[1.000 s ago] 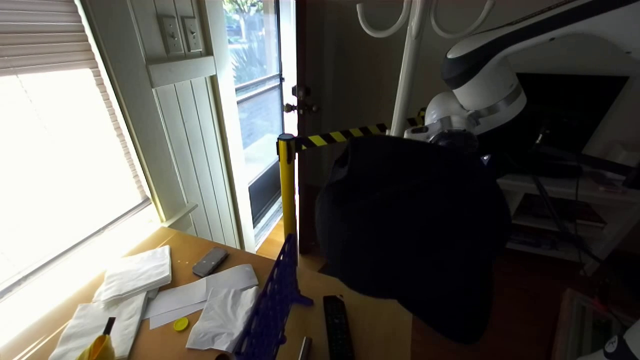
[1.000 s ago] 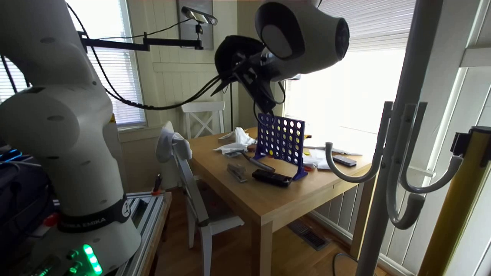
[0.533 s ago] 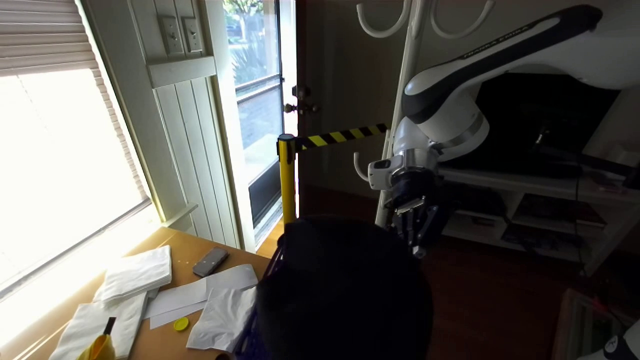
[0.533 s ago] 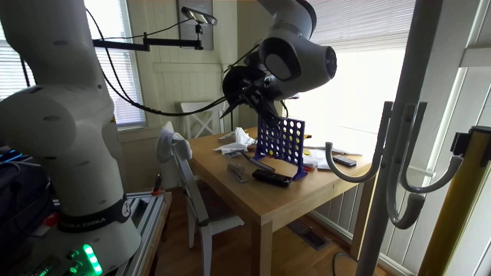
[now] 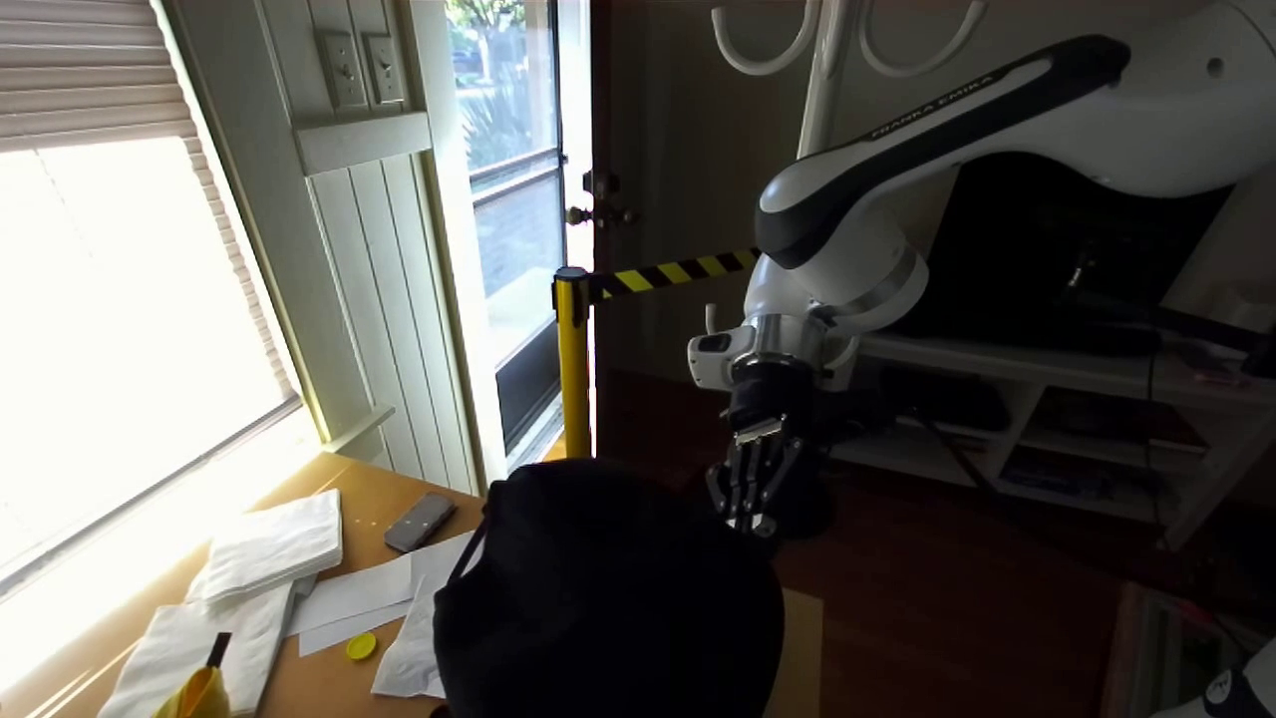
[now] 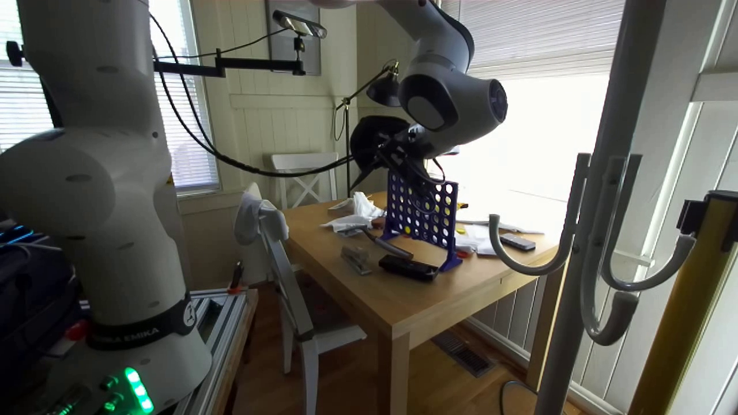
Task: Put the hat on the blue object on the table
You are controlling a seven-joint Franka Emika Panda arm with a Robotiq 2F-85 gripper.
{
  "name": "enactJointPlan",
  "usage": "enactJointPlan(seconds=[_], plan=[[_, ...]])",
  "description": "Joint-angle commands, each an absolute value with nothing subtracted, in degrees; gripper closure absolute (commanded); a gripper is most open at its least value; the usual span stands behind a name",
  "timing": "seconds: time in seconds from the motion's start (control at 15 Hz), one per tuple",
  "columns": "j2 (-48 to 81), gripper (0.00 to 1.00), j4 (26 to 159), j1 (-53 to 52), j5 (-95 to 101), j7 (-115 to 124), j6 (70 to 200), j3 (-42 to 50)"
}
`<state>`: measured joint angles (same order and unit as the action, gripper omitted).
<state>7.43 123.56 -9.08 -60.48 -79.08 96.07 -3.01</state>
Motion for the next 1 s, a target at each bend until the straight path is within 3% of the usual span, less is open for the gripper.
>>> enactJointPlan(seconds=[0.0,0.93], plan=[[8.09,0.99,123.05,-8.23,-60.06,-78.48,97.00,-4.54],[17.58,0.99,116.69,-10.93,-59.45,-73.75,108.24,-9.48]])
